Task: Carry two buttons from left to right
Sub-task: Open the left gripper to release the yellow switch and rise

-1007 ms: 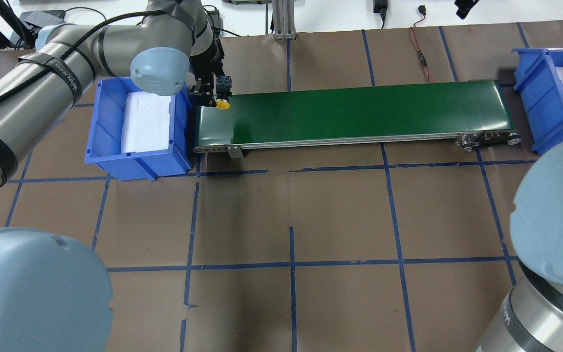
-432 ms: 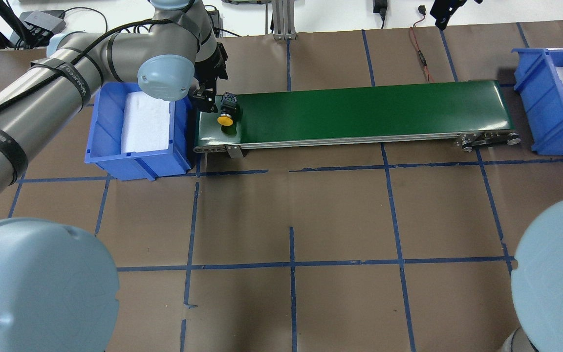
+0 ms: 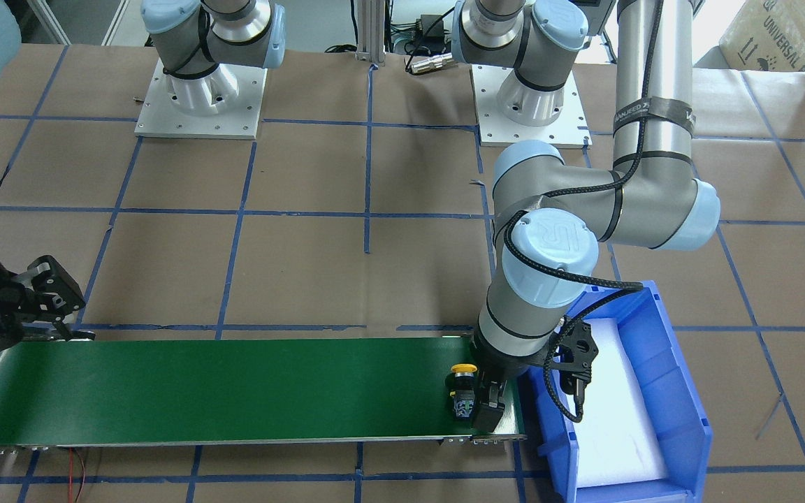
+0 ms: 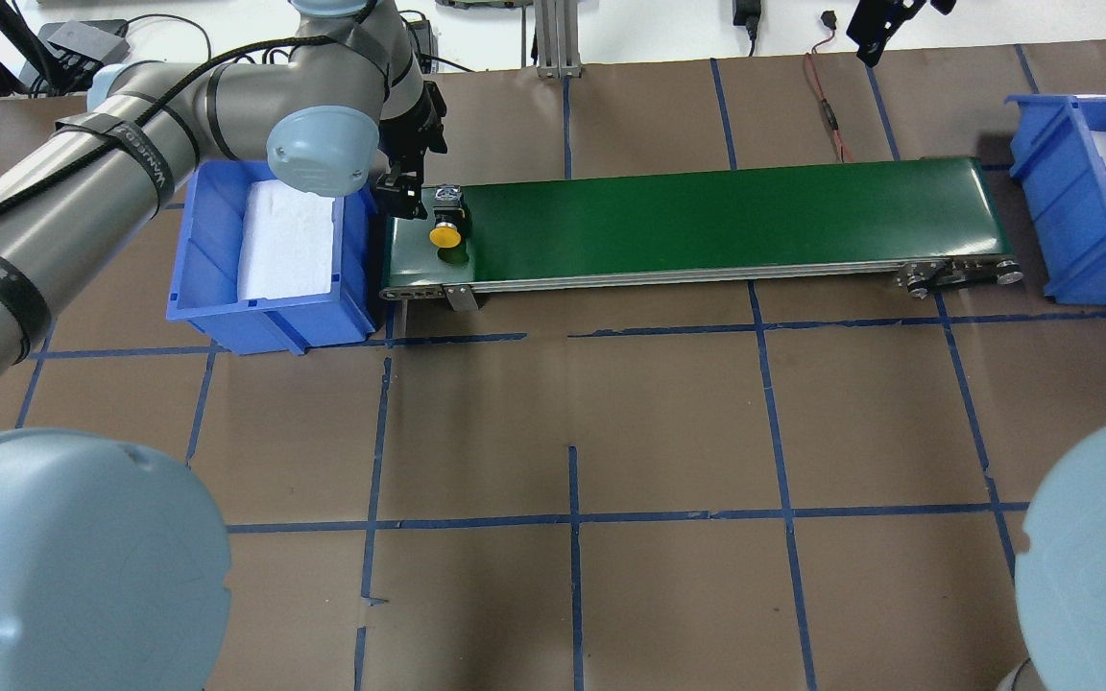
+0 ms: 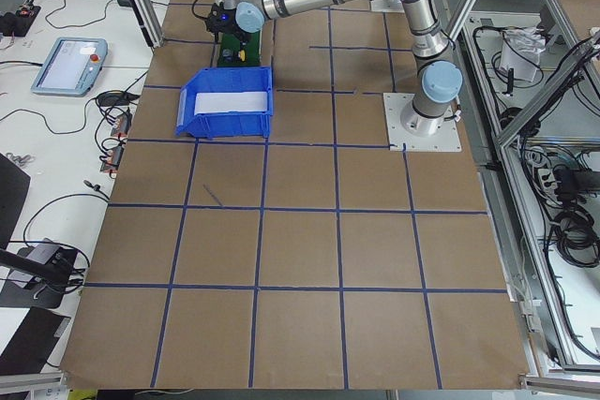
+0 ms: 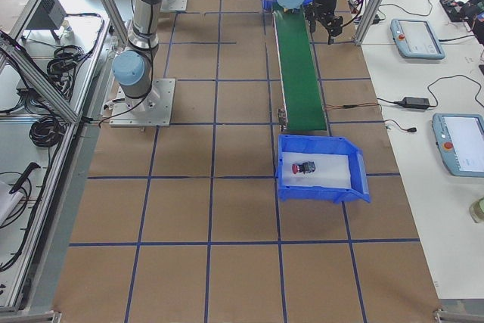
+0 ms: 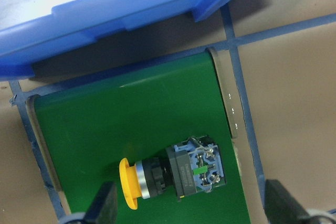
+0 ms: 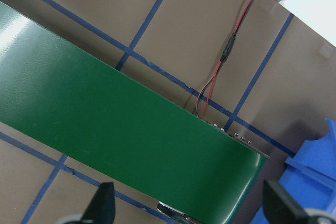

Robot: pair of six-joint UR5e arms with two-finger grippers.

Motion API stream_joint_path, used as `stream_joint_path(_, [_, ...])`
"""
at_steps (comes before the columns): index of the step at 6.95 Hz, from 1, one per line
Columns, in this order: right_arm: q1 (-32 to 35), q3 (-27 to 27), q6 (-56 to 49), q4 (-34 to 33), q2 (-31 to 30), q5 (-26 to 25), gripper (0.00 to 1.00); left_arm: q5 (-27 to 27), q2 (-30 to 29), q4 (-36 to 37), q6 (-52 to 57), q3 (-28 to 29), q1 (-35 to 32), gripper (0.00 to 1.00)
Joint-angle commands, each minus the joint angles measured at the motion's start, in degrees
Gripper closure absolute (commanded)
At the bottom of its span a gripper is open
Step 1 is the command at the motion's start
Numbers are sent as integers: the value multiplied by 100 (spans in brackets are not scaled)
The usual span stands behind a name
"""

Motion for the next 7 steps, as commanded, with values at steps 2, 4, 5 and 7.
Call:
stream_joint_path(2, [0, 14, -4, 1, -4, -1, 0, 42, 316, 13, 1632, 101, 72, 0])
stream_joint_path(4, [0, 75, 4, -8, -4, 8, 0, 60, 667, -100, 1949, 49, 229, 0])
stream_joint_path(5, [0, 101, -13, -8, -4, 8, 0, 68, 913, -293, 1960, -39, 326, 0])
stream_joint_path(7, [0, 119, -4, -8, -39, -1, 0, 77, 1378, -853, 2230, -75, 563, 0])
